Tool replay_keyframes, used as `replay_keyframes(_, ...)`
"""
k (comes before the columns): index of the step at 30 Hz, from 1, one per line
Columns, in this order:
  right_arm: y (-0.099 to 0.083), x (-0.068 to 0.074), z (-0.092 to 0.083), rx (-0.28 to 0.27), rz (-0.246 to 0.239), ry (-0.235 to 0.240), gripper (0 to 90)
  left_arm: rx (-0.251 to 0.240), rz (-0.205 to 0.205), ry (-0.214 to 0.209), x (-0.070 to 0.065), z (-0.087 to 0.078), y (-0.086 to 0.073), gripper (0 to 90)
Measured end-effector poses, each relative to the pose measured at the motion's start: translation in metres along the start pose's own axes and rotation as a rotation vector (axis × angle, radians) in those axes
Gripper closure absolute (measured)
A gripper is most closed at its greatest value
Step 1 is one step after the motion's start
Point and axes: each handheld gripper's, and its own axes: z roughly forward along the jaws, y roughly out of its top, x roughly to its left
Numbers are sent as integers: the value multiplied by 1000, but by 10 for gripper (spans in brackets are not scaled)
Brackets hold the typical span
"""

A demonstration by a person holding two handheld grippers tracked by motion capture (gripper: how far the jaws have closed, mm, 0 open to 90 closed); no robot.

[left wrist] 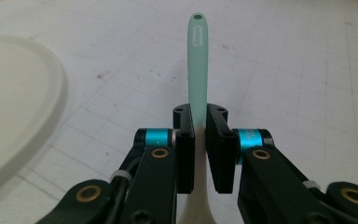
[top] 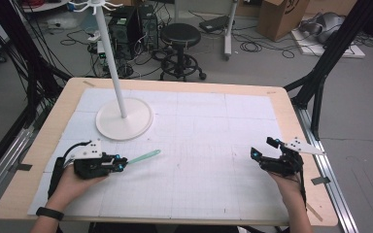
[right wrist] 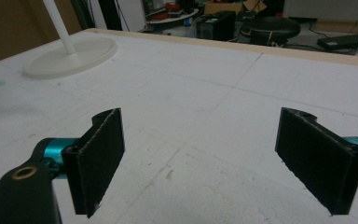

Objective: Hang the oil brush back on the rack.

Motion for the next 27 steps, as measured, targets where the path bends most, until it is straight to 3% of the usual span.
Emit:
replay_keyframes(2, 0, 0, 0, 3, -1, -2, 148, -38, -10, 24, 2, -8, 5, 825)
replay_keyframes(8, -1, -1, 1, 11, 6, -8, 148, -79, -13, 81, 6, -28, 15, 825)
replay_keyframes(18, -1, -2, 1, 21, 12, -15, 148, -186, -41, 202, 15, -71, 37, 825)
replay_keyframes(19, -1, -2, 2, 27, 8, -18, 148, -218, -45, 246, 16, -81, 43, 825)
replay_keyframes(20, -1, -2, 2, 27, 8, -18, 148, -218, -45, 246, 16, -81, 43, 824)
replay_keyframes(23, -1, -2, 2, 29, 11, -18, 148, -259, -47, 306, 17, -96, 53, 825)
replay_keyframes(27, -1, -2, 3, 30, 8, -18, 148, -303, -52, 354, 18, -112, 65, 825)
